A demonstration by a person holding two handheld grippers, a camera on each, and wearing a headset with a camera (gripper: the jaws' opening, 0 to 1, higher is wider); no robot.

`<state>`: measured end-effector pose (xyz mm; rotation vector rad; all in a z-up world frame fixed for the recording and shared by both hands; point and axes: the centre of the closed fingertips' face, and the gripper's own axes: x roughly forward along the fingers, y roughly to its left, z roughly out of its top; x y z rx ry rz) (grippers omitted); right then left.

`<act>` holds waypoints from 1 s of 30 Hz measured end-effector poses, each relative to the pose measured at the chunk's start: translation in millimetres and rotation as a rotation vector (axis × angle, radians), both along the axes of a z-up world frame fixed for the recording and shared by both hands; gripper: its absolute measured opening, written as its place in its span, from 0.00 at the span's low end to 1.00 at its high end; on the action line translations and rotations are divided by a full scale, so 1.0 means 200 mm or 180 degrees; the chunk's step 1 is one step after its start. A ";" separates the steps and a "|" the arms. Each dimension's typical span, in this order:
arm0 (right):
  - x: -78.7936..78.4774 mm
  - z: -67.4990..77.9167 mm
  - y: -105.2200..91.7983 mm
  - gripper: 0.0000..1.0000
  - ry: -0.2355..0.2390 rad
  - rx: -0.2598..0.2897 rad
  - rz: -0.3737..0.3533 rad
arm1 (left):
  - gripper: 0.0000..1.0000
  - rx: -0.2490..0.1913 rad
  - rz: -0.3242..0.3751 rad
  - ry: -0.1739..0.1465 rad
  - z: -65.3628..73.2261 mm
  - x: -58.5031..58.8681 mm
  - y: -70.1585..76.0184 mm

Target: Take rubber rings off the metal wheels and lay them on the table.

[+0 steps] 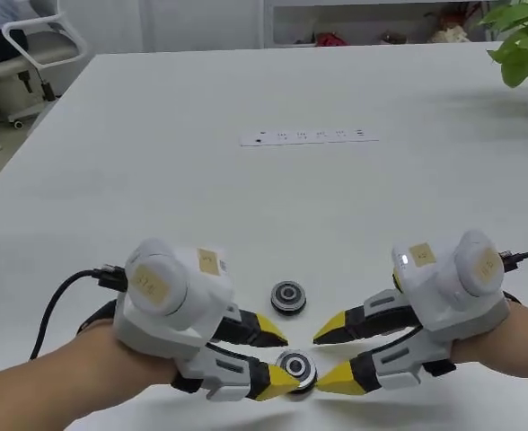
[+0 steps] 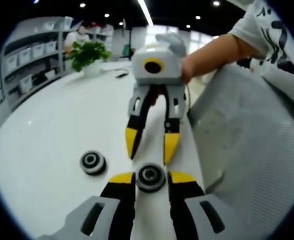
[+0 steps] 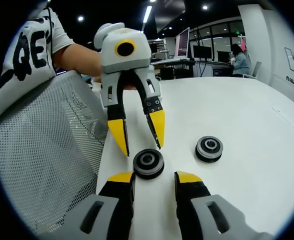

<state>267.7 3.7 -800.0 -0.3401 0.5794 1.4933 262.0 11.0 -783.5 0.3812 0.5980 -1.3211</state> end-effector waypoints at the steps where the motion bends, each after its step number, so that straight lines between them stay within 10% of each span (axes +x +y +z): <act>1: 0.00 0.00 0.00 0.28 0.0005 0.0006 -0.0008 | 0.25 0.0002 -0.0002 0.0002 0.00 0.00 0.00; 30: -0.02 -0.03 0.05 0.25 0.0040 0.0000 0.0033 | 0.14 0.0164 -0.0022 -0.0190 -0.05 0.01 -0.01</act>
